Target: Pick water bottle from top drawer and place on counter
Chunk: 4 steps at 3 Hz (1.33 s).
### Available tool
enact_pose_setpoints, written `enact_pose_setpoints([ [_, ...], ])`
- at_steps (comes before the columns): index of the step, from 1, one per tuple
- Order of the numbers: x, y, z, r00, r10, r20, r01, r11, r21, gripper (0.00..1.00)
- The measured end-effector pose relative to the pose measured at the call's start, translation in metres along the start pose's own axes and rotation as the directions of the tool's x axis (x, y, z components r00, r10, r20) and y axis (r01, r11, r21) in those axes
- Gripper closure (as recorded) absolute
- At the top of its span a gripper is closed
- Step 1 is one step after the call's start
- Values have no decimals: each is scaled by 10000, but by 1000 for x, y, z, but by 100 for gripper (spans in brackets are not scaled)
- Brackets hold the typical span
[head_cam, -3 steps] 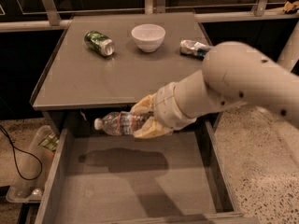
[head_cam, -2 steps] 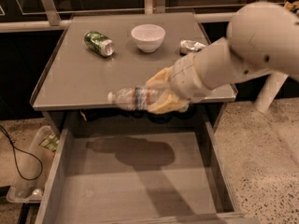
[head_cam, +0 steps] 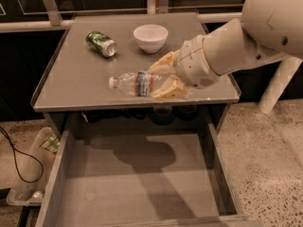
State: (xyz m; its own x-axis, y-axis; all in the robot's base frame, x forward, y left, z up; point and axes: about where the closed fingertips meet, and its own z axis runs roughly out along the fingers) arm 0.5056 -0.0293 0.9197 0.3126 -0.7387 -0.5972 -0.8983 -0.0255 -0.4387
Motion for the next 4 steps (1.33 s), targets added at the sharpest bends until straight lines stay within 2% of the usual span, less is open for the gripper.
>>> enact_pose_setpoints([
  [1, 12, -21, 2, 9994, 226, -279, -212, 9986, 479, 100],
  [2, 40, -62, -5, 9963, 787, -346, -723, 9845, 1597, 100],
  [3, 74, -93, -5, 9875, 1566, -203, -1463, 9559, 2546, 100],
  [4, 99, -111, 12, 9780, 2084, 88, -2033, 9428, 2640, 100],
])
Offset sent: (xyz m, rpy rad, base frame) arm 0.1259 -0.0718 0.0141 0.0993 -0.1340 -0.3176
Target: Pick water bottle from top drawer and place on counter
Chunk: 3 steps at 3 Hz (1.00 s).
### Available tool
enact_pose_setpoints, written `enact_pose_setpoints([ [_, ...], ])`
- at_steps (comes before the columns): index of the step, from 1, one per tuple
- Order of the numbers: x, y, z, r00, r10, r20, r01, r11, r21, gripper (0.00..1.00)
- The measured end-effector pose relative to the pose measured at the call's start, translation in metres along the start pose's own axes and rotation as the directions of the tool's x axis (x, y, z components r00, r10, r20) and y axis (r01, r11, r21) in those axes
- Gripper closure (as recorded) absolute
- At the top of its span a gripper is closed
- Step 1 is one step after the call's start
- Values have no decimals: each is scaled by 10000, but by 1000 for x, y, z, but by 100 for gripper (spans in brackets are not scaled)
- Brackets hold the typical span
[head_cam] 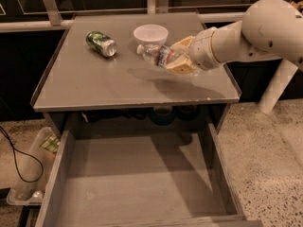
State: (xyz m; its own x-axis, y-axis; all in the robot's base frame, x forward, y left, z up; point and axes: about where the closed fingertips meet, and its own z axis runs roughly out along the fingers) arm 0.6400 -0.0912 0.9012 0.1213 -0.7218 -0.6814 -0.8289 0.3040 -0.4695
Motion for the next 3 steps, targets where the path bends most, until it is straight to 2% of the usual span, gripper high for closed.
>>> enact_pose_setpoints([
  [1, 8, -13, 37, 9984, 332, 448, -308, 9981, -536, 100],
  [2, 4, -23, 69, 9951, 450, 877, -352, 9933, -1101, 100],
  [3, 2, -25, 70, 9948, 434, 921, -333, 9935, -1085, 82],
])
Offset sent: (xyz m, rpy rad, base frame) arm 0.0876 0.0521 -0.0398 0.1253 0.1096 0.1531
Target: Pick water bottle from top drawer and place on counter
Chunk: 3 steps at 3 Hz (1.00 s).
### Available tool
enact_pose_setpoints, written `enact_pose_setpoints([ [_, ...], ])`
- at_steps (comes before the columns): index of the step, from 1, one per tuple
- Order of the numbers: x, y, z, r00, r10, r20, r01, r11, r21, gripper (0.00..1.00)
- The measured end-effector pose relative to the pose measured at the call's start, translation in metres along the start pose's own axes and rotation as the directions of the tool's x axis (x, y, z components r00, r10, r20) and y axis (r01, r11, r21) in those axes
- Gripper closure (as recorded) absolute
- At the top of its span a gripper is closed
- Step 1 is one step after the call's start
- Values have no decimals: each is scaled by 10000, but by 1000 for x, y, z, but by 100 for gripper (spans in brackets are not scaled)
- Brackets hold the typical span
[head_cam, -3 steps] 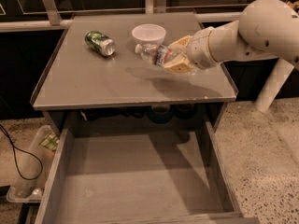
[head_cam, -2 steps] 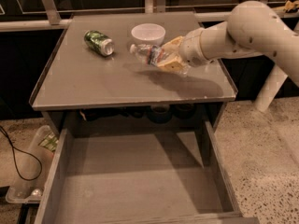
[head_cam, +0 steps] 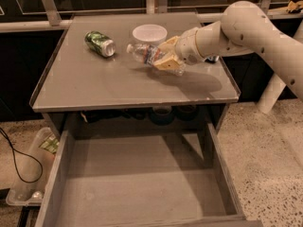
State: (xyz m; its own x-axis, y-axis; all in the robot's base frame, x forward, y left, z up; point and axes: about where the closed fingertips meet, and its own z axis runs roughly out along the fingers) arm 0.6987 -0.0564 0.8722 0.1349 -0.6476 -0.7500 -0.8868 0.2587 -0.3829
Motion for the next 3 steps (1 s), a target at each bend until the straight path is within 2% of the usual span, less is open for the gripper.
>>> enact_pose_setpoints([
  [3, 0, 1, 0, 10000, -1, -9, 1, 10000, -7, 11],
])
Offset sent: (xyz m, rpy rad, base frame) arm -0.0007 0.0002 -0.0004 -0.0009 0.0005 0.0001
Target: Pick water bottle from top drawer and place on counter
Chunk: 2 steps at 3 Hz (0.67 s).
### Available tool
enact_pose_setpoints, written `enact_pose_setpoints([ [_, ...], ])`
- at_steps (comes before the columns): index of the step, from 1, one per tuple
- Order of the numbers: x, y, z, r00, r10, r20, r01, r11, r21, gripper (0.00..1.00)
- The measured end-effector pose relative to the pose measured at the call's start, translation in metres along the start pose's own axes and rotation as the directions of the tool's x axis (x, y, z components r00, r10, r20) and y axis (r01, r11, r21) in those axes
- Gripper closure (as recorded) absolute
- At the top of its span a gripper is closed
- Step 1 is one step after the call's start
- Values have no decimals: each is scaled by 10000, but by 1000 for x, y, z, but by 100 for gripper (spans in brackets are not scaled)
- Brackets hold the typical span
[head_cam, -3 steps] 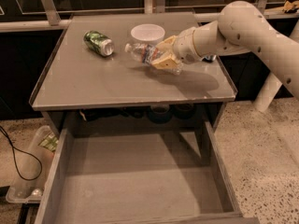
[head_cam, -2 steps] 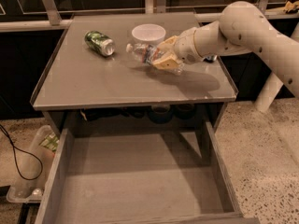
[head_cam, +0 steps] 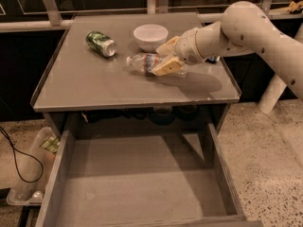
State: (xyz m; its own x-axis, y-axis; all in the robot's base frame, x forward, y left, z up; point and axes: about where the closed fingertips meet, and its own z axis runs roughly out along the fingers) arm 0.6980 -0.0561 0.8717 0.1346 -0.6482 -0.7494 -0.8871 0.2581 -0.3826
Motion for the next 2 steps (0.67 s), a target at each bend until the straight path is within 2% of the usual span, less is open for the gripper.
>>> enact_pose_setpoints([
  [1, 0, 0, 0, 10000, 0, 0, 0, 10000, -1, 0],
  [2, 0, 0, 0, 10000, 0, 0, 0, 10000, -1, 0],
])
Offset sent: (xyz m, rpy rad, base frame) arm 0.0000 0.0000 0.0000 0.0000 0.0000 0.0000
